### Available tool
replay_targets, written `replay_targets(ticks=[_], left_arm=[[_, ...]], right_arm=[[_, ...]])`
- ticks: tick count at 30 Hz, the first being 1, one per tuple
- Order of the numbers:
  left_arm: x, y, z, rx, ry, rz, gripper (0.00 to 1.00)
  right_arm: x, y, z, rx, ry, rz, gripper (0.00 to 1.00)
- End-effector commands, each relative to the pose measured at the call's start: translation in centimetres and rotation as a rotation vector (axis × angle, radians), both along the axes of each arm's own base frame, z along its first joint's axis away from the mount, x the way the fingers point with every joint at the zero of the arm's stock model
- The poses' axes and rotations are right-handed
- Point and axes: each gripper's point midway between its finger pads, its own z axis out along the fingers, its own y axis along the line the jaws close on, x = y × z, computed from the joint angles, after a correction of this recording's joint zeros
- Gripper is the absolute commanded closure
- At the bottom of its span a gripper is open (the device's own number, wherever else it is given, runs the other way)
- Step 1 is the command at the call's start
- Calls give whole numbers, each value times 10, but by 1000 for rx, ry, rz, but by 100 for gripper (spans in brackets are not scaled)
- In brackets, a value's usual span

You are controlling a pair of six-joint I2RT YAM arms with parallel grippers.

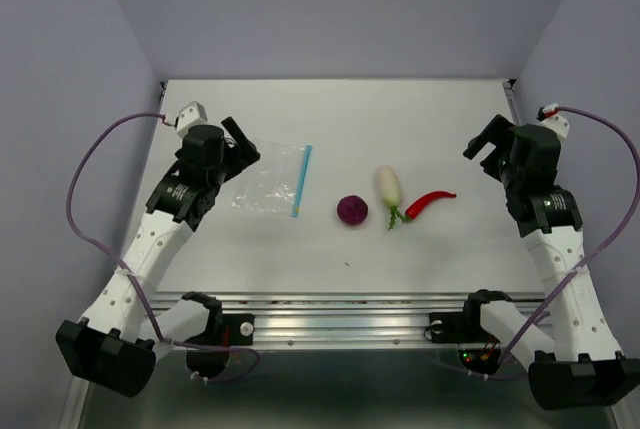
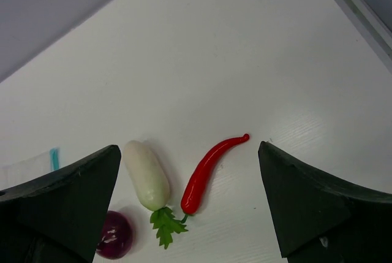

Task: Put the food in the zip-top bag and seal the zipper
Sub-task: Pick up the zipper food storage bag at the center of the board.

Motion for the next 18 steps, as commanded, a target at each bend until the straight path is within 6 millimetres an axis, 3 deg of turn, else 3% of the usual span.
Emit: replay_targets(ticks=[1,3,10,13,14,18], left_arm=[[14,-30,-7,38,-25,-144,1],[21,-55,-23,93,6,-227,1],[60,-111,-98,299,213,-383,1],[65,-113,-122,406,293,-361,1],[70,-122,-133,433,321,-369,1],[82,-132,-152,466,361,-384,1]], right_arm=[[1,11,28,-1,-76,77,0],[4,19,22,3,-69,126,0],[22,37,-4,47,-9,213,0],[30,46,-15,75,-3,256,0],[33,48,-19,78,-1,265,0],[39,57,-27,89,11,320,0]])
